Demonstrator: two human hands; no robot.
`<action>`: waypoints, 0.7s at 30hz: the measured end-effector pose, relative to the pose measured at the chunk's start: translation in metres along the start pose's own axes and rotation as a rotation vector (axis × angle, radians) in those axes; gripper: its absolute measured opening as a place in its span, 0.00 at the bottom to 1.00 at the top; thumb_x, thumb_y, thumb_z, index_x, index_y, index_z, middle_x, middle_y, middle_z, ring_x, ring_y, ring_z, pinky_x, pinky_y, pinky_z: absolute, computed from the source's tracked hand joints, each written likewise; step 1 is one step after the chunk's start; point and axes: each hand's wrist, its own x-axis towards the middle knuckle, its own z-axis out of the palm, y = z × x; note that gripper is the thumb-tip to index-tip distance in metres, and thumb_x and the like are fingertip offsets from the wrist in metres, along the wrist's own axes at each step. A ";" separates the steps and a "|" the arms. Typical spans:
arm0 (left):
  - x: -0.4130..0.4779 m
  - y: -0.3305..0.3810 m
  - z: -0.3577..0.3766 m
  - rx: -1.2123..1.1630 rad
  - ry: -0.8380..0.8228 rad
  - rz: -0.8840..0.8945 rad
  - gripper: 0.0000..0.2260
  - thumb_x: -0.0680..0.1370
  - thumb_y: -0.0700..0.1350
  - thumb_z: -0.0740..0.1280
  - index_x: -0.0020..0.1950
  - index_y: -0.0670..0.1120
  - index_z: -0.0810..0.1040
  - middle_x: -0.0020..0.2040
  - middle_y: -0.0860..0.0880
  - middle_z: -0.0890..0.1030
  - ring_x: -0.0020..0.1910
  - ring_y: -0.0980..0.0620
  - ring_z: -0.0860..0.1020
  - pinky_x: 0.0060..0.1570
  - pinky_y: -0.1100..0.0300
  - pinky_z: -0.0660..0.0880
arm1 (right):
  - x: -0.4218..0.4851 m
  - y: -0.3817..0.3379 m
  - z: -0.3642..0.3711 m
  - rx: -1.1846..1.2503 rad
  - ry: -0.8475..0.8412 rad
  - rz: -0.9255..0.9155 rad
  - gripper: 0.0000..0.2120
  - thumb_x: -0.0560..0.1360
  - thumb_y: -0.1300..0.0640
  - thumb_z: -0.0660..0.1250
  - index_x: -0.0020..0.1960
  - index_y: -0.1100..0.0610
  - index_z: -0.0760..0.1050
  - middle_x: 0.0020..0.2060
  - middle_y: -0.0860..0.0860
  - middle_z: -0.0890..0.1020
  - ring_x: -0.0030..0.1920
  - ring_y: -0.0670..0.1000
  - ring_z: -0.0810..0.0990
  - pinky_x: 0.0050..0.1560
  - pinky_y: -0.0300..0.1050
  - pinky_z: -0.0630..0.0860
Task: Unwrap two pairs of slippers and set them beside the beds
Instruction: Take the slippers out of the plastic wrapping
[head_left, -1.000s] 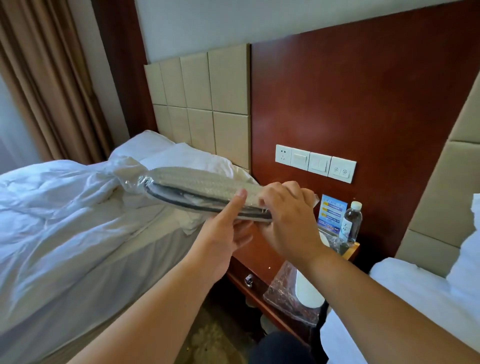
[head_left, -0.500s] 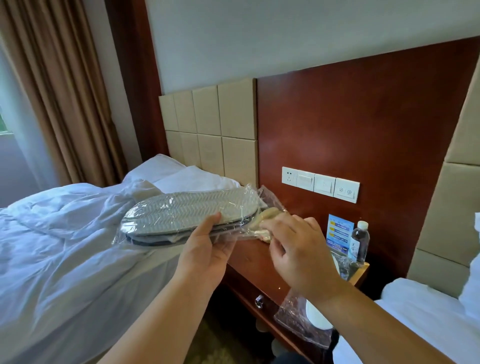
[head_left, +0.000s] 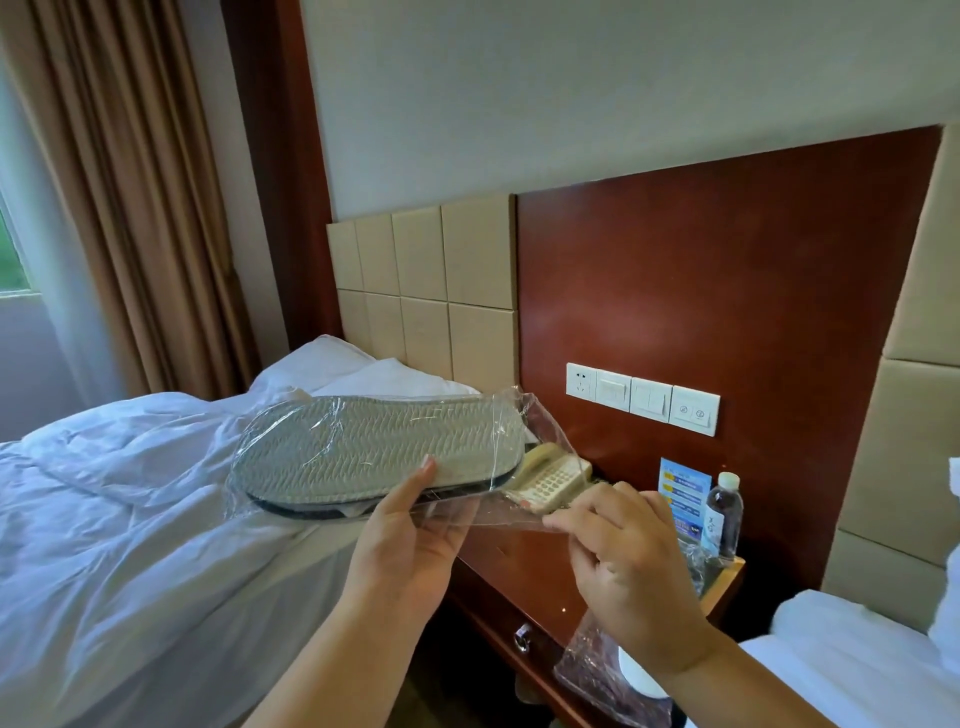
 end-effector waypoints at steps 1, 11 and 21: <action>-0.001 0.002 0.000 -0.001 0.012 -0.001 0.13 0.69 0.38 0.74 0.53 0.41 0.79 0.50 0.41 0.86 0.49 0.43 0.85 0.56 0.45 0.79 | 0.002 -0.001 -0.001 0.008 0.006 0.027 0.11 0.68 0.67 0.73 0.44 0.52 0.83 0.36 0.45 0.78 0.39 0.47 0.74 0.47 0.40 0.63; -0.002 0.013 -0.008 0.039 0.004 0.037 0.20 0.67 0.36 0.74 0.58 0.43 0.78 0.49 0.43 0.86 0.46 0.44 0.86 0.44 0.47 0.82 | 0.035 -0.007 -0.017 0.311 -0.148 0.440 0.12 0.65 0.52 0.70 0.48 0.41 0.81 0.53 0.35 0.69 0.55 0.44 0.69 0.55 0.49 0.72; -0.002 0.013 -0.016 0.128 -0.090 -0.021 0.05 0.64 0.35 0.75 0.39 0.39 0.86 0.47 0.39 0.84 0.47 0.41 0.84 0.58 0.38 0.77 | 0.087 0.014 -0.014 0.777 -0.118 0.914 0.18 0.73 0.61 0.73 0.59 0.44 0.79 0.42 0.43 0.86 0.38 0.44 0.85 0.36 0.38 0.81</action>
